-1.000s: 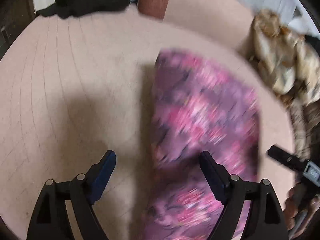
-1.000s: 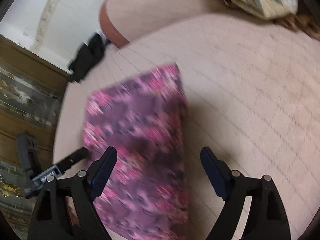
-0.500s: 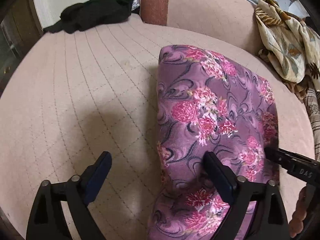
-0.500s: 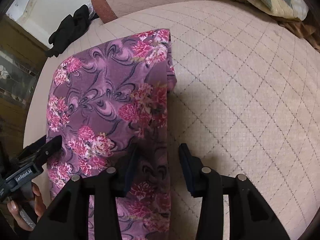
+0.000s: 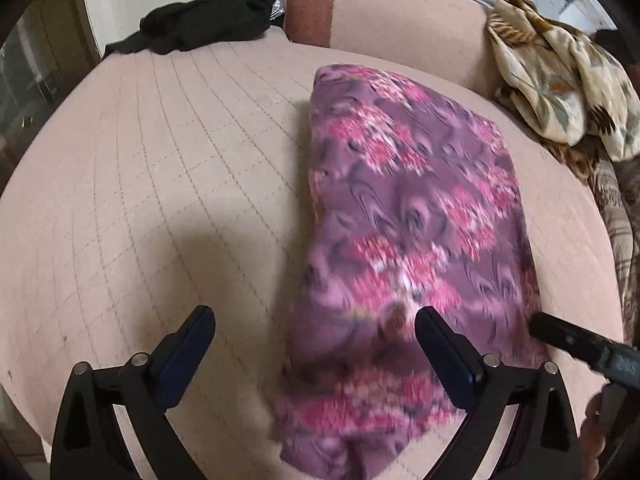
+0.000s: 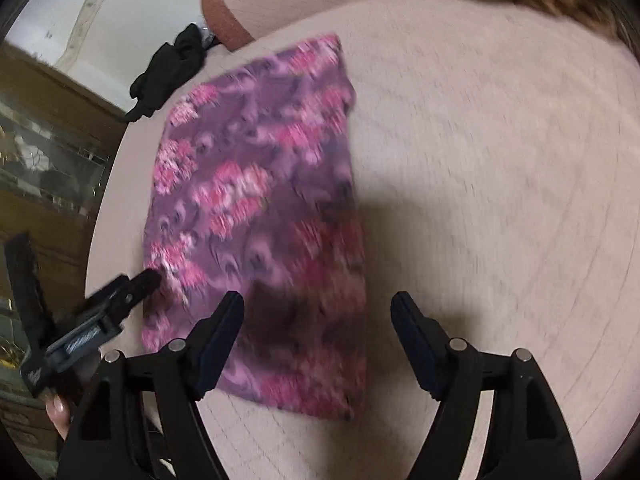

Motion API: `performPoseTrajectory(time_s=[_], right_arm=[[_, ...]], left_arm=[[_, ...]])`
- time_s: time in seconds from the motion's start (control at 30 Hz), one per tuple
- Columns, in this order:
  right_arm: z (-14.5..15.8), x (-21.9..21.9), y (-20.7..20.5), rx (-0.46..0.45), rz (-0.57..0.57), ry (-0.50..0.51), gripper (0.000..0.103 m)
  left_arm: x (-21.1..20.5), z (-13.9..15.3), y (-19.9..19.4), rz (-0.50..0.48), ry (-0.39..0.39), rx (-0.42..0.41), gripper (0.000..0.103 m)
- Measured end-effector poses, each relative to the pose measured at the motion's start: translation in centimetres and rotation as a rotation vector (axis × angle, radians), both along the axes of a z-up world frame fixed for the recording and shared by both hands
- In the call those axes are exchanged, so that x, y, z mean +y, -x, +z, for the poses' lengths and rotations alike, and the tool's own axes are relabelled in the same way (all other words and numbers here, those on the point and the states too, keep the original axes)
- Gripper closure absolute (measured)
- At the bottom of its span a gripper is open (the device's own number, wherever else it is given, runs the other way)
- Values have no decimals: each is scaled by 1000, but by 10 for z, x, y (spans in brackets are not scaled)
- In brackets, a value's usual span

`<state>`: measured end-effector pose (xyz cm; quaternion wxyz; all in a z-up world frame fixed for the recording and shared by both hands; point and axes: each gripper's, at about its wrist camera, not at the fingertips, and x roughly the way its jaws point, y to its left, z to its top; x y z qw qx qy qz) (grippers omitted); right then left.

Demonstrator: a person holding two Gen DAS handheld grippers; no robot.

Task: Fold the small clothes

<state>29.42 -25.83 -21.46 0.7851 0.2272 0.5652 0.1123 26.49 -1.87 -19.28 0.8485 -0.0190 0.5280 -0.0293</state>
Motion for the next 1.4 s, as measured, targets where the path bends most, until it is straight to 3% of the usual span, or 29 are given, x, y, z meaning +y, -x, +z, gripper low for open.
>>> performPoseTrajectory(time_s=[0.13, 0.27, 0.47, 0.7, 0.9, 1.07, 1.17, 1.2, 1.23, 1.27, 1.33, 1.4], right_arm=[[-11, -3, 0, 9, -8, -15, 28], [-14, 0, -5, 6, -12, -2, 28], [-13, 8, -12, 10, 5, 49, 28], [-13, 13, -12, 4, -11, 76, 27], [-11, 15, -9, 2, -8, 81, 27], [-12, 21, -11, 10, 44, 118, 28], [-14, 29, -11, -9, 55, 153, 37], [-13, 30, -11, -17, 58, 143, 49], [-13, 29, -9, -20, 58, 102, 63], [-14, 28, -8, -16, 53, 63, 71], [-10, 33, -4, -28, 66, 52, 84], [-5, 34, 0, -55, 69, 57, 88]], left_arm=[[-15, -2, 2, -40, -88, -2, 1], [-21, -3, 2, -55, -93, 17, 1], [-27, -13, 1, -60, -179, 42, 1], [-17, -23, -3, -30, -114, 88, 0], [1, -31, -10, 36, 10, 139, 0], [7, -36, -17, 35, 20, 114, 0], [16, -37, -17, 45, 68, 99, 2], [17, -36, -14, 36, 78, 93, 7], [17, -35, -10, 13, 82, 84, 15], [17, -33, -5, -1, 88, 80, 21], [22, -27, 8, -29, 180, 76, 48], [31, -24, 19, -16, 255, 75, 50]])
